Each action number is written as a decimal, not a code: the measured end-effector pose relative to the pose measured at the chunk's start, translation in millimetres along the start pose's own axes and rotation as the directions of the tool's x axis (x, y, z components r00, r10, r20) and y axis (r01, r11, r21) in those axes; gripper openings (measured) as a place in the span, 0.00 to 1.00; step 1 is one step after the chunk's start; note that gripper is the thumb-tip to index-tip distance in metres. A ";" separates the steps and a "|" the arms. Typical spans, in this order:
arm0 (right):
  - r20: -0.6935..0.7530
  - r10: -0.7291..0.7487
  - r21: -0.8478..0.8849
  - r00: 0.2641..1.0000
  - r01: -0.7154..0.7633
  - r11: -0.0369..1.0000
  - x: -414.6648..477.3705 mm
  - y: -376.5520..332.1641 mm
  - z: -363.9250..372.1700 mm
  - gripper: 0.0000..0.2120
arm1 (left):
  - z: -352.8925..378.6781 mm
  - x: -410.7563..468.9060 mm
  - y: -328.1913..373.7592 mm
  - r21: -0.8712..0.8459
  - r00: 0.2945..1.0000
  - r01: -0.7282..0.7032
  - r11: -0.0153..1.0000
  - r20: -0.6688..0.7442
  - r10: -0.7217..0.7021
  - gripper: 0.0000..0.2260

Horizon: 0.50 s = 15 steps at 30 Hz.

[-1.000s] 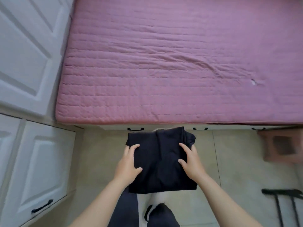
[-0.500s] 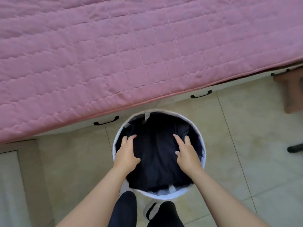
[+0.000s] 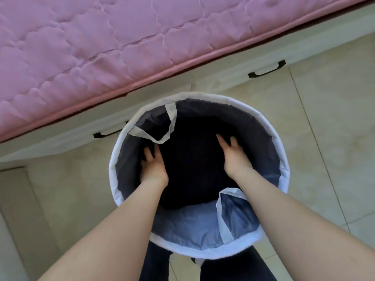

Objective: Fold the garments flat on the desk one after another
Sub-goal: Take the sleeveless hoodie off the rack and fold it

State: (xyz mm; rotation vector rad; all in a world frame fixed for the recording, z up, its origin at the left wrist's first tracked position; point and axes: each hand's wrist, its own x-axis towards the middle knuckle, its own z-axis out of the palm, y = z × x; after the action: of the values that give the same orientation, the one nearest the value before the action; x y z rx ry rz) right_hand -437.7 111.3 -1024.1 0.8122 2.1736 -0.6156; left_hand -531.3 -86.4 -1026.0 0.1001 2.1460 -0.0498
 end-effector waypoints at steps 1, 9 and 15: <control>-0.006 0.006 0.007 1.000 -0.006 1.000 -2.1 -2.5 -1.3 0.43 | -2.3 -1.5 -1.7 0.021 1.000 0.006 1.000 0.014 -0.006 0.46; -0.043 -0.146 0.172 0.988 0.151 0.973 -98.8 -23.4 -91.4 0.24 | -77.3 -87.3 -6.3 0.084 0.960 -0.280 0.956 0.041 0.278 0.18; -0.362 -0.171 0.222 0.916 0.263 0.939 -219.8 -51.5 -252.5 0.14 | -221.3 -214.0 58.3 0.124 0.858 -0.470 0.874 -0.168 0.485 0.14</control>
State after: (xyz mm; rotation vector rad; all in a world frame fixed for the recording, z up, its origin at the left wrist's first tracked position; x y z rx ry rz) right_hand -471.9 156.5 -690.2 0.8705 2.5559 -0.9586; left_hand -594.4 -23.0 -725.7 0.7106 2.2538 0.1738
